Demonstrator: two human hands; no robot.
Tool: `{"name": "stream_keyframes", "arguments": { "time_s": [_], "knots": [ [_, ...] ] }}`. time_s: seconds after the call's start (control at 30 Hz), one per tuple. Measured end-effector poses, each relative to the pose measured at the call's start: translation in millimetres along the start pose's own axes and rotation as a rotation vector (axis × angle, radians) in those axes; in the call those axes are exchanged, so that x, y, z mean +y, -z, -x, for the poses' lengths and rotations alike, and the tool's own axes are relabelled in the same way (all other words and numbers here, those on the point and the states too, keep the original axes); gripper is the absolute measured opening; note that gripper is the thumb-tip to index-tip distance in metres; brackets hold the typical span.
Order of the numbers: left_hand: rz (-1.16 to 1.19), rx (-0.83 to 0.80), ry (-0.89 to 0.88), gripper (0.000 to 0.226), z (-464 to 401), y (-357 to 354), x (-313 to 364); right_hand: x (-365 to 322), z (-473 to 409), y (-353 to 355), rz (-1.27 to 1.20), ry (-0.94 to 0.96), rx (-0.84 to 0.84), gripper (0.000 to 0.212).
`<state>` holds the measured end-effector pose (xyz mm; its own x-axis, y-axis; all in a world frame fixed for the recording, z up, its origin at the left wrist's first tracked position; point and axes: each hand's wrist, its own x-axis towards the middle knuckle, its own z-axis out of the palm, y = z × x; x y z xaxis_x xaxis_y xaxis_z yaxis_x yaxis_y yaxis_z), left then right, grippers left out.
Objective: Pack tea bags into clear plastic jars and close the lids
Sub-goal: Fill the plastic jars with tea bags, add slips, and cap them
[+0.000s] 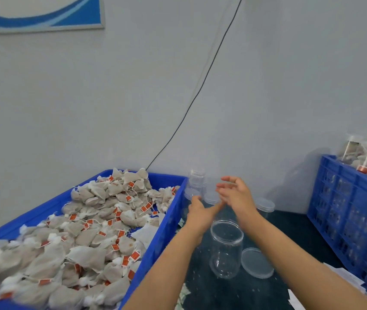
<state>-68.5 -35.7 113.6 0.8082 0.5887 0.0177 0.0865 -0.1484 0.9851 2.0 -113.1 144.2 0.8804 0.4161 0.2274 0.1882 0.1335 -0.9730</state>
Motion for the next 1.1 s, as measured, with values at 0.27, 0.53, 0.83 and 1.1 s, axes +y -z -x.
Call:
{"name": "stream_keyframes", "arguments": {
  "time_s": [0.27,0.53,0.83,1.1],
  "knots": [
    [-0.175,0.057,-0.045,0.01,4.2,98.1,0.7,13.0,14.3,-110.4,-0.301,-0.208,-0.057,0.028],
    [-0.445,0.044,0.061,0.013,22.0,208.3,-59.0,45.2,36.4,-166.7,-0.014,-0.208,-0.376,0.027],
    [-0.881,-0.247,0.158,0.032,21.9,241.0,-100.4,71.1,31.1,-192.7,0.387,-0.145,-0.548,0.034],
    [-1.535,-0.468,0.142,0.054,12.8,228.1,-106.2,74.9,27.2,-195.5,0.955,0.105,-0.795,0.034]
  ]
}}
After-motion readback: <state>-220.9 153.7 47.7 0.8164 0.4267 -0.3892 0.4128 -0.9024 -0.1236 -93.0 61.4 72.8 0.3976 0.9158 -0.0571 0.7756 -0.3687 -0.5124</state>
